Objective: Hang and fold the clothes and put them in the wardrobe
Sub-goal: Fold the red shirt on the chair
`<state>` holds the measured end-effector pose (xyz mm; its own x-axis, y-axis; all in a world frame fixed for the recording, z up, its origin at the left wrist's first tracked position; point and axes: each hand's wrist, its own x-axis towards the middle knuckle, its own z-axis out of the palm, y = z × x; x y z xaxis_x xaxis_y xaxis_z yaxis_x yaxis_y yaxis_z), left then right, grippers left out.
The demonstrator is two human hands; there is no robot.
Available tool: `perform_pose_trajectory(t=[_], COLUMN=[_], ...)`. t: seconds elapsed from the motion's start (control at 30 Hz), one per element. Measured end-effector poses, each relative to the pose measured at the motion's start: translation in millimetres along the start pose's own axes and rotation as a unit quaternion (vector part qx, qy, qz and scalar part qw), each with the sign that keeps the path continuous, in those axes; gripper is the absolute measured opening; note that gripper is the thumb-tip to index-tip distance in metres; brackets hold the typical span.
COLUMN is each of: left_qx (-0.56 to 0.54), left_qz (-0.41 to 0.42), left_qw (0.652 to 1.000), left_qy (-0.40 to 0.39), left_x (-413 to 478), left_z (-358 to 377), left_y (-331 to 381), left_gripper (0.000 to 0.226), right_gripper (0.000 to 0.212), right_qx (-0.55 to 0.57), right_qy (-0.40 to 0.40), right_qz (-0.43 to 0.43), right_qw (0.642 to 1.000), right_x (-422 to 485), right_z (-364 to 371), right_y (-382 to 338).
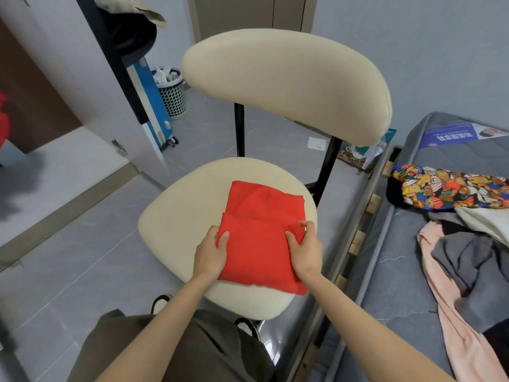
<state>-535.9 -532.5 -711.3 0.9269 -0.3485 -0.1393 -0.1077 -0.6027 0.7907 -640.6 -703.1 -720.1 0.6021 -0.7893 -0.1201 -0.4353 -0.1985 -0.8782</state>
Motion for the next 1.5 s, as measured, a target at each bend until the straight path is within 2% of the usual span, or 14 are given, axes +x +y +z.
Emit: perform_pose_trajectory(t=[0.23,0.6,0.77,0.87,0.97,1.03,1.1,1.23,1.3,1.4,1.43,1.5], left_qx=[-0.009,-0.075,-0.085,-0.069,-0.073,-0.039,-0.004,-0.007,0.066,0.182,0.213,0.262], left_qz=[0.078,0.080,0.053,-0.004,-0.075,-0.069,-0.017,0.076,0.057,0.002,0.028,0.124], left_qw=[0.997,0.993,0.995,0.997,0.993,0.994,0.999,0.994,0.993,0.981,0.973,0.951], left_qy=[0.004,0.033,0.026,0.019,-0.048,-0.071,-0.028,0.072,0.078,0.070,0.088,0.105], left_x=[1.5,60.0,89.7,101.6,97.9,92.1,90.7,84.6,81.9,79.3,77.9,76.9], left_z=[-2.6,-8.3,-2.3,3.9,12.6,17.9,18.7,16.1,19.6,22.6,22.8,25.7], left_y=[5.2,44.8,54.7,52.1,39.9,32.2,29.4,36.2,36.9,38.3,39.6,43.1], left_gripper=[0.020,0.020,0.025,0.036,0.057,0.060,0.049,0.039,0.042,0.052,0.053,0.052], right_gripper=[0.017,0.011,0.023,0.025,0.024,0.023,0.023,0.019,0.024,0.042,0.049,0.052], right_qx=[0.011,0.043,0.029,0.020,0.023,0.014,0.008,0.028,0.010,-0.056,-0.106,-0.192], right_qy=[0.058,0.068,0.071,0.070,0.078,0.087,0.103,0.134,0.109,0.038,0.033,0.049], right_qz=[-0.044,-0.053,-0.051,-0.035,-0.015,-0.003,0.009,-0.015,-0.005,0.040,0.025,-0.065], right_qw=[0.997,0.995,0.996,0.997,0.997,0.996,0.995,0.990,0.994,0.997,0.993,0.978], right_x=[4.5,65.7,102.8,113.1,117.4,118.1,117.0,117.6,120.3,118.2,114.4,99.9], right_z=[-1.1,-7.6,0.1,8.3,15.9,21.2,25.3,25.3,23.6,23.0,23.0,24.9], right_y=[-1.1,-43.5,-51.0,-42.4,-31.5,-28.8,-30.3,-38.5,-41.2,-43.9,-45.0,-48.2])
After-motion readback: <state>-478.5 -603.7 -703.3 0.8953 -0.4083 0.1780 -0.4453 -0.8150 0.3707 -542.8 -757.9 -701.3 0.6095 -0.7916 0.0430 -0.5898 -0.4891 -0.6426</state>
